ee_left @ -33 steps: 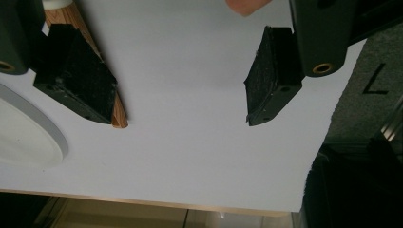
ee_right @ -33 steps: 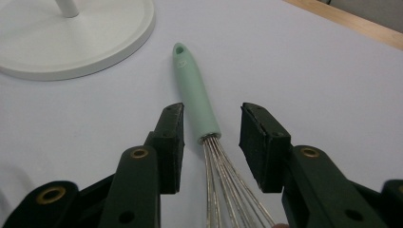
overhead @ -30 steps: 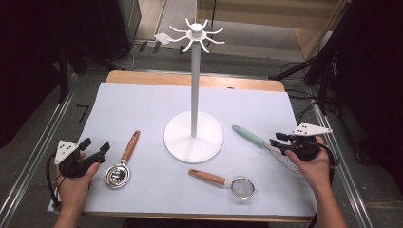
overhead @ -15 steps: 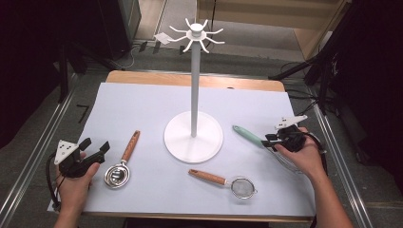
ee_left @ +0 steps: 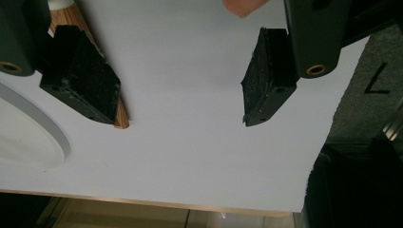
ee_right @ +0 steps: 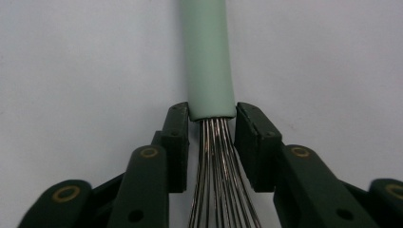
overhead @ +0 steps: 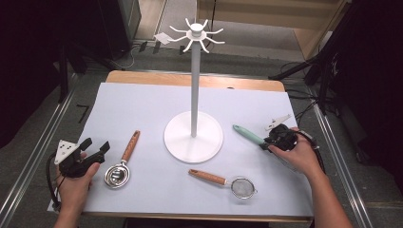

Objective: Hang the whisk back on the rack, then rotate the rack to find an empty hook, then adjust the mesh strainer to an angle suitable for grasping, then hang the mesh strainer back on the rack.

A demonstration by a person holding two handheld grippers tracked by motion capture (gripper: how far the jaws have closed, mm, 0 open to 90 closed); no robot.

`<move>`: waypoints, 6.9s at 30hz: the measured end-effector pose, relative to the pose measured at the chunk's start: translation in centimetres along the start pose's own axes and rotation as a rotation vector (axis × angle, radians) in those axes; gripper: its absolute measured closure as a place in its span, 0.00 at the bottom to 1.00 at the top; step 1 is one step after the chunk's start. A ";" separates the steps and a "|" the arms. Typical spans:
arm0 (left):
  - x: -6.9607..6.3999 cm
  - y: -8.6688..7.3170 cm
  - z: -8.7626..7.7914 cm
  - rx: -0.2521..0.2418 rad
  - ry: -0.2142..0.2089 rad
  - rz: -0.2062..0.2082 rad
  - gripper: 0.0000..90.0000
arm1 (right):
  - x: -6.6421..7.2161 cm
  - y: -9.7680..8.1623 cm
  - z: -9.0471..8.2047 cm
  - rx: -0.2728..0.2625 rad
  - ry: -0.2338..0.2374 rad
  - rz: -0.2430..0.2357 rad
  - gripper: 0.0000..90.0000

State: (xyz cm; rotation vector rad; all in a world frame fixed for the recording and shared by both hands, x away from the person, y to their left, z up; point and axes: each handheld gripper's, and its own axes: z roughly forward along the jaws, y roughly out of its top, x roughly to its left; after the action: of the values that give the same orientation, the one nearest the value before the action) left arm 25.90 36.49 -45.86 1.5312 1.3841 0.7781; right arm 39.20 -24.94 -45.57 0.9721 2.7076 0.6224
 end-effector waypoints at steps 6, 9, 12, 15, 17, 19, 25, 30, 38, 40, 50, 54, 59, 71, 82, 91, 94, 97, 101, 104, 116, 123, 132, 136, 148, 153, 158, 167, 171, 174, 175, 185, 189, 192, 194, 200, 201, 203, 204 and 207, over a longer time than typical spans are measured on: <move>0.0 0.0 0.0 -0.002 0.000 -0.001 0.33 | 0.1 0.2 0.0 0.015 -0.001 0.043 0.79; 0.0 0.0 0.0 -0.002 0.000 -0.001 0.33 | 0.2 0.2 0.0 0.027 -0.010 0.068 0.79; 0.0 0.0 0.0 -0.002 0.000 -0.002 0.34 | 0.3 0.3 0.0 0.024 -0.006 0.102 0.79; 0.0 0.0 0.0 -0.002 0.001 -0.002 0.34 | 0.5 0.2 -0.1 0.026 -0.013 0.142 0.79; 0.0 0.0 0.0 -0.002 0.001 -0.001 0.34 | 0.6 0.2 -0.2 0.028 -0.012 0.166 0.79; 0.0 0.0 0.0 -0.003 0.002 0.000 0.34 | 0.7 0.2 -0.3 0.037 -0.013 0.196 0.79; 0.0 0.0 0.0 -0.003 0.005 0.000 0.34 | 0.8 -0.2 -0.5 0.040 -0.002 0.310 0.79; 0.0 0.0 0.0 -0.005 0.008 -0.003 0.34 | 0.9 -0.2 -0.6 0.052 -0.007 0.357 0.79; 0.0 0.0 0.0 -0.007 0.026 -0.006 0.34 | 1.2 0.0 -0.6 0.055 -0.020 0.415 0.79; 0.0 0.0 0.0 -0.007 0.026 -0.004 0.34 | 1.1 -0.2 -0.5 0.039 -0.023 0.404 0.68; 0.1 0.1 0.0 -0.009 0.024 -0.007 0.34 | 1.0 0.4 -0.8 0.035 -0.037 0.350 0.61; 0.1 0.1 0.0 -0.010 0.022 -0.007 0.34 | 1.2 0.8 -0.4 0.061 -0.046 0.339 0.66; 0.0 0.0 0.0 -0.010 0.021 -0.003 0.34 | 1.2 0.8 0.0 0.080 -0.047 0.330 0.70; -0.1 0.0 -0.1 -0.009 0.020 -0.002 0.34 | 1.2 1.5 -0.2 0.102 -0.049 0.306 0.70; 0.0 0.0 -0.1 -0.010 0.019 0.000 0.34 | 0.6 3.3 -0.1 0.158 -0.058 0.305 0.71; -0.1 -0.1 -0.1 -0.007 0.014 0.007 0.34 | 0.5 4.8 0.7 0.219 -0.051 0.306 0.74; -0.1 -0.1 -0.1 -0.006 0.014 0.008 0.34 | 0.6 5.1 1.1 0.235 -0.057 0.298 0.75; -0.1 -0.1 -0.1 -0.007 0.015 0.009 0.34 | 0.5 5.3 1.4 0.249 -0.057 0.301 0.77; -0.1 -0.1 -0.1 -0.006 0.015 0.010 0.34 | 0.4 5.3 1.5 0.248 -0.050 0.304 0.78; -0.1 -0.1 -0.1 -0.006 0.015 0.010 0.34 | 0.4 5.3 1.6 0.249 -0.050 0.303 0.78; -0.2 -0.1 -0.1 -0.006 0.016 0.011 0.34 | 0.5 5.1 1.4 0.235 -0.051 0.286 0.79; -0.1 -0.1 -0.1 -0.006 0.018 0.008 0.34 | 0.7 4.8 0.1 0.163 -0.054 0.295 0.79; -0.1 -0.1 -0.1 -0.009 0.018 0.008 0.34 | 0.7 4.0 -2.2 -0.003 -0.056 0.295 0.79; -0.1 -0.1 -0.1 -0.010 0.019 0.007 0.34 | 0.5 3.7 -3.1 -0.089 -0.048 0.304 0.79; -0.1 -0.1 -0.2 -0.012 0.016 0.010 0.34 | 1.0 3.3 -4.9 -0.266 -0.049 0.287 0.79; -0.1 -0.1 -0.1 -0.014 0.017 0.009 0.34 | 1.6 3.4 -5.7 -0.346 -0.036 0.273 0.79; -0.1 -0.1 -0.2 -0.020 0.014 0.011 0.34 | 2.0 3.4 -6.6 -0.440 -0.041 0.275 0.79; -0.2 -0.1 -0.3 -0.034 0.005 0.025 0.34 | 2.6 3.3 -8.2 -0.611 -0.032 0.274 0.79; -0.3 -0.1 -0.4 -0.042 -0.002 0.028 0.30 | 2.9 3.3 -8.7 -0.669 -0.010 0.263 0.79; -0.2 0.0 -0.5 -0.054 -0.008 0.028 0.27 | 3.0 3.4 -8.9 -0.710 0.027 0.253 0.79; -0.3 0.0 -0.5 -0.061 -0.011 0.026 0.26 | 3.1 3.5 -9.0 -0.724 0.032 0.249 0.79; -0.3 0.0 -0.8 -0.064 -0.001 0.031 0.16 | 4.7 4.8 -10.7 -0.828 0.059 0.185 0.79; -0.4 0.1 -0.8 -0.063 -0.001 0.037 0.13 | 5.3 5.4 -11.3 -0.854 0.071 0.167 0.79; -0.3 0.1 -0.9 -0.064 -0.005 0.036 0.10 | 5.7 5.9 -11.7 -0.868 0.081 0.153 0.79; -0.4 0.1 -0.9 -0.070 -0.011 0.042 0.08 | 6.0 6.2 -11.9 -0.879 0.086 0.140 0.79; -0.3 0.0 -1.0 -0.070 -0.037 0.048 0.04 | 6.9 7.0 -12.4 -0.901 0.106 0.112 0.79; -0.3 0.0 -1.0 -0.068 -0.037 0.051 0.04 | 7.0 7.2 -12.6 -0.903 0.109 0.110 0.79; -0.4 0.0 -1.0 -0.067 -0.038 0.052 0.04 | 7.2 7.4 -12.8 -0.910 0.115 0.102 0.79; -0.4 0.0 -1.0 -0.067 -0.039 0.053 0.04 | 7.3 7.5 -12.9 -0.914 0.117 0.097 0.79; -0.3 0.0 -0.9 -0.065 -0.034 0.047 0.04 | 7.6 7.9 -13.2 -0.926 0.123 0.091 0.79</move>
State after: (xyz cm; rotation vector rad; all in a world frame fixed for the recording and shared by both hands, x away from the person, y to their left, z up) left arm 25.02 36.36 -45.47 1.5241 1.2894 0.8143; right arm 33.61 -18.76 -30.53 0.7850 2.0271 1.7599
